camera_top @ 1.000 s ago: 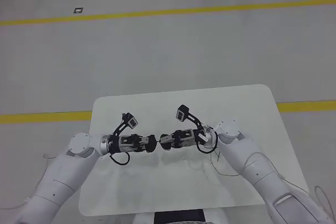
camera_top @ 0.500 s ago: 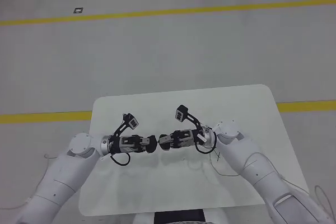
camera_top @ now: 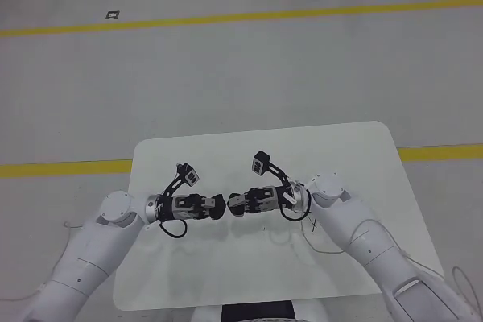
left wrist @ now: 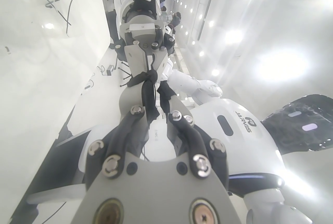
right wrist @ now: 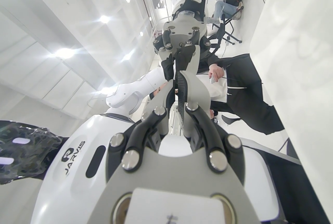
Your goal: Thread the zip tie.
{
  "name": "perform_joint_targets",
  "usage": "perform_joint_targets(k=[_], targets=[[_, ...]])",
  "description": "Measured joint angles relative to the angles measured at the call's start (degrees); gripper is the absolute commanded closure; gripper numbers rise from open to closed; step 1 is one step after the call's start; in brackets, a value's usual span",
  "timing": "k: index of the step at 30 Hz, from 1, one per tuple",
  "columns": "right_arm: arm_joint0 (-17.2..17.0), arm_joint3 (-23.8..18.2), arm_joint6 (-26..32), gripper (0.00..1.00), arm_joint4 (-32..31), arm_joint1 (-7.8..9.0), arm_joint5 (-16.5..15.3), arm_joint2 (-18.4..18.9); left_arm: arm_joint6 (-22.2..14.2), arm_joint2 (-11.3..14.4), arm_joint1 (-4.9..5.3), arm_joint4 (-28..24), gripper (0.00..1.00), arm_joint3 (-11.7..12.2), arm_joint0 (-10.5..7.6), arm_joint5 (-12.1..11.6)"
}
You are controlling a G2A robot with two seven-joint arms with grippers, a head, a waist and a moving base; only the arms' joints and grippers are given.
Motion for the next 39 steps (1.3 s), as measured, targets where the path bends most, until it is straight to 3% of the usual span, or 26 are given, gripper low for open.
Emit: perform_joint_targets(k=[7,12,19,20,21,22,35,39], targets=[[0.04,0.04,0.00,1.00,0.09,0.05,-0.02,-0.26,-0.07,0.04,-0.09,0.17,0.89,0.12,-0.11,0.20],[0.22,0.12,0.07,1.00,-0.04,0.06,-0.11,-0.52,-0.07,0.06,-0.13,0.34,1.00,0.20,-0.14,0.42],[0.26,0.10,-0.01,1.00,-0.06,0.12,-0.21,-0.71,-0.65,0.14,-0.18,0.54,1.00,0.30,-0.12,0.31],[0.26,0.11,-0.02,0.62,-0.05,0.13,-0.21,-0.72,-0.71,0.11,-0.18,0.53,1.00,0.28,-0.12,0.16],[0.24,0.14,-0.06,0.07,0.00,0.15,-0.18,-0.72,-0.82,-0.01,-0.18,0.41,1.00,0.23,-0.10,-0.08],[0.21,0.19,-0.11,0.00,0.08,0.17,-0.15,-0.67,-0.92,-0.12,-0.17,0.33,1.00,0.19,-0.08,-0.24],[-1.25,0.66,-0.28,0.00,3.57,1.15,-1.35,3.11,-2.81,-1.74,0.30,-0.24,1.00,-0.30,1.23,-0.62],[-1.64,0.52,-0.16,0.00,4.54,1.20,-1.52,3.44,-1.31,-1.89,0.18,0.01,1.00,-1.04,1.08,-1.87]])
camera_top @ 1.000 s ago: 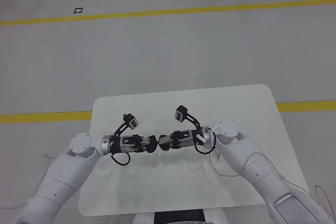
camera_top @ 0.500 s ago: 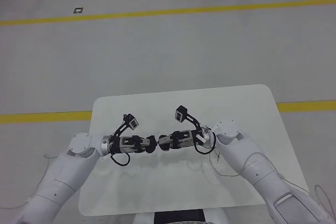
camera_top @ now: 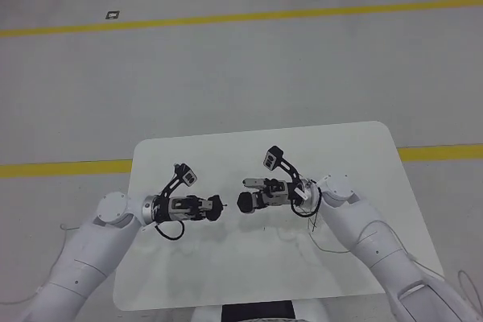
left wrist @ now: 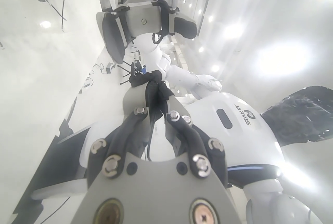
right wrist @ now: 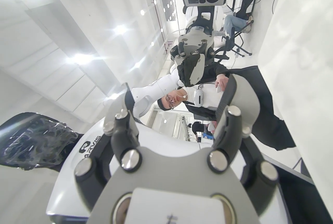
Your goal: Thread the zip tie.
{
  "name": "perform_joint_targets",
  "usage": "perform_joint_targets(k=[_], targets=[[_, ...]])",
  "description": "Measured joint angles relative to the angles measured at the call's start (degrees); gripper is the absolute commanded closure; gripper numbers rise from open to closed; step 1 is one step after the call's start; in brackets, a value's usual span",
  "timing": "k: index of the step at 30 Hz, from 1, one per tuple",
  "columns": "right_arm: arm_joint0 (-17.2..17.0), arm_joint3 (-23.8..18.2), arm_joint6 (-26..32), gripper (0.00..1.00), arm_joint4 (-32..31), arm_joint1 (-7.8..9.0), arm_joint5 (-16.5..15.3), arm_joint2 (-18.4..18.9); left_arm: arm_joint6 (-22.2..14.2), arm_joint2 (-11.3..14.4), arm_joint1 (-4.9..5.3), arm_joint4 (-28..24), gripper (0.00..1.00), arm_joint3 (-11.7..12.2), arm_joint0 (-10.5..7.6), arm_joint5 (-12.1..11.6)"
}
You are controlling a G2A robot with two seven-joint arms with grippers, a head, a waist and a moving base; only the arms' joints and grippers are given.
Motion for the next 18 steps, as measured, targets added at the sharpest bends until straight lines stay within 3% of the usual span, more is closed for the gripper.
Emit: perform_joint_targets(k=[8,10,14,18], targets=[[0.02,0.01,0.00,0.00,-0.05,0.00,0.02,-0.02,0.07,0.00,0.00,0.15,1.00,0.01,-0.01,-0.08],[-0.07,-0.35,-0.54,0.00,-0.59,0.06,-0.06,0.09,1.70,0.16,0.05,2.93,1.00,-0.32,-0.14,-1.66],[-0.74,-3.72,-4.61,0.00,-8.15,1.21,-0.25,1.91,1.18,-1.65,0.03,8.55,1.00,-1.52,-0.13,-2.22],[-2.64,-8.87,-6.20,0.00,-15.40,2.89,0.93,5.37,0.03,-4.86,-0.55,13.50,1.00,-3.63,1.02,-2.17]])
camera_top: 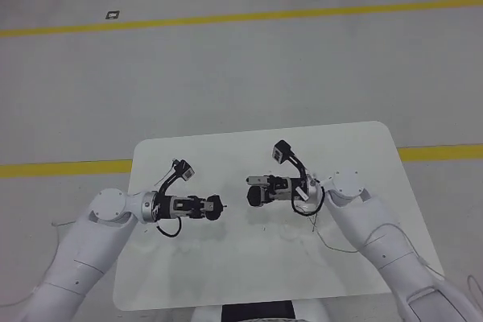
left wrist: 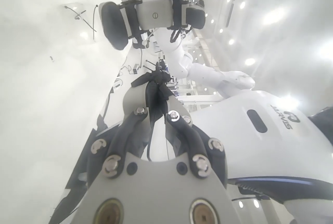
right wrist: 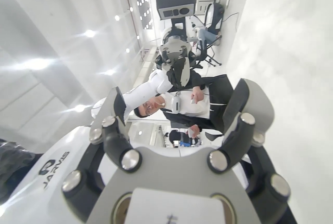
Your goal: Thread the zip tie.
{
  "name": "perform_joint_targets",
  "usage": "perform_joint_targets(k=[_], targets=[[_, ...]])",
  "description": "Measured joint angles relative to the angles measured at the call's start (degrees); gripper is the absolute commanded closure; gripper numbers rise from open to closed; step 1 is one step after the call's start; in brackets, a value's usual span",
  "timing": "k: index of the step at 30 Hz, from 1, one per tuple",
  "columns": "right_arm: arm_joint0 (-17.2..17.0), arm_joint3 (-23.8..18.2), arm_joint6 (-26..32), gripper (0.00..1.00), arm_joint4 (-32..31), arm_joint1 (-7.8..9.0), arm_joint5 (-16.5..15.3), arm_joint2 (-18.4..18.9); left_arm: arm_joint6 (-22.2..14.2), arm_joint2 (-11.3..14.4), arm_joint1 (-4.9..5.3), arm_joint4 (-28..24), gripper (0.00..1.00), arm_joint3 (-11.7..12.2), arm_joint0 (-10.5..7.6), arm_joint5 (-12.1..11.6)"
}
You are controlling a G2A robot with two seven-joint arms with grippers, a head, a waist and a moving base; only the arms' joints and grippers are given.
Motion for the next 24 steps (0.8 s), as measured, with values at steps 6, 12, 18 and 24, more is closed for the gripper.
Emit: perform_joint_targets(k=[6,12,18,24], targets=[[-2.51,-8.68,-0.72,0.00,-13.66,2.38,2.96,4.12,-5.01,-4.43,-2.18,-0.89,1.00,-0.92,1.80,-0.01],[-4.28,-15.92,1.87,0.00,-24.63,4.05,6.54,5.59,-5.06,-6.18,-4.37,0.34,1.00,-0.72,2.63,-0.01],[-4.13,-17.55,4.04,0.00,-27.92,4.37,6.71,5.05,-5.06,-6.53,-4.97,-0.28,1.00,-0.70,2.84,-0.01],[-4.16,-18.81,3.00,0.00,-30.13,4.54,7.18,4.84,-5.06,-6.52,-4.96,-0.27,1.00,-0.71,2.83,-0.01]])
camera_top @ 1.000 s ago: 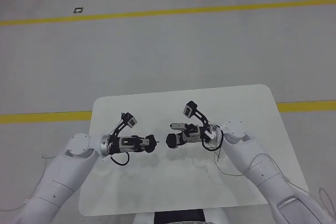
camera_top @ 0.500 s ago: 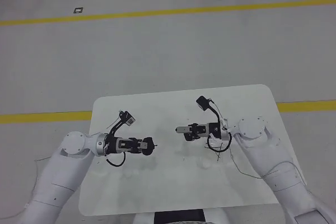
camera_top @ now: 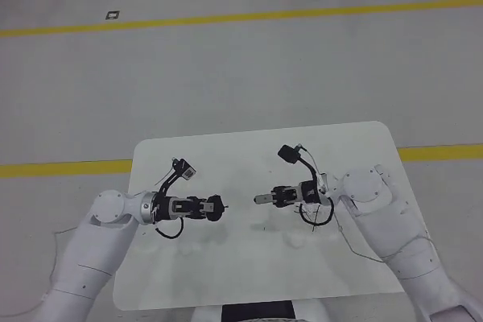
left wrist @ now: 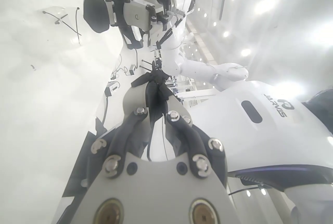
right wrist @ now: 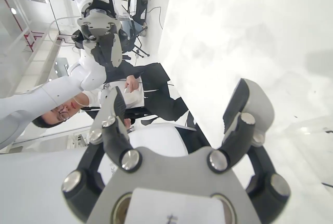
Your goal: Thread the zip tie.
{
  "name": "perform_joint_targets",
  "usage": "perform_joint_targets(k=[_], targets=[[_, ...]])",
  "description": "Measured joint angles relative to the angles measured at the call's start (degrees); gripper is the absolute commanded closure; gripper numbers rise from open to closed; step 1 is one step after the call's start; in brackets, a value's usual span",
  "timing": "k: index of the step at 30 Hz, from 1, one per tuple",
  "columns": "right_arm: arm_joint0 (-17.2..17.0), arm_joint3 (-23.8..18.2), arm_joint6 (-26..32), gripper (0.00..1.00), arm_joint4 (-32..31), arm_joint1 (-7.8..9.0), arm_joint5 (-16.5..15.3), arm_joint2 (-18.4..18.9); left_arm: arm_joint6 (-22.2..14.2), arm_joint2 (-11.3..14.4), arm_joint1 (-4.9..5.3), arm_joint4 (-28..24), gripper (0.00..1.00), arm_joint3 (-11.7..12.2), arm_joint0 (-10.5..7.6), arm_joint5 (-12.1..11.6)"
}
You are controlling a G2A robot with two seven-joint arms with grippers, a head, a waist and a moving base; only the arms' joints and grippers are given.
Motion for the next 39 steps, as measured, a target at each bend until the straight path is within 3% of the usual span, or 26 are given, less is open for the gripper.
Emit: perform_joint_targets(k=[2,7,12,15,27,39], targets=[[0.11,-2.26,0.02,0.00,-4.33,0.35,1.99,-0.21,0.00,0.00,0.00,0.00,1.00,0.00,0.00,0.00],[0.12,-9.11,3.29,0.00,-18.17,1.27,12.33,-1.89,0.00,0.00,0.00,0.00,1.00,0.00,0.00,0.00],[0.15,-11.47,6.87,0.00,-27.64,1.57,21.15,-4.96,0.00,0.00,0.00,0.00,1.00,0.00,0.00,0.00],[0.14,-10.03,10.09,0.00,-31.00,1.47,21.47,-6.29,0.00,0.00,0.00,0.00,1.00,0.00,0.00,0.00],[-0.47,-9.77,8.80,0.00,-31.21,1.48,20.67,-6.50,0.00,0.00,0.00,0.00,1.00,0.00,0.00,0.00],[-1.93,-10.78,9.95,0.00,-37.09,3.72,20.56,-7.76,0.00,0.00,0.00,0.00,1.00,0.00,0.00,0.00]])
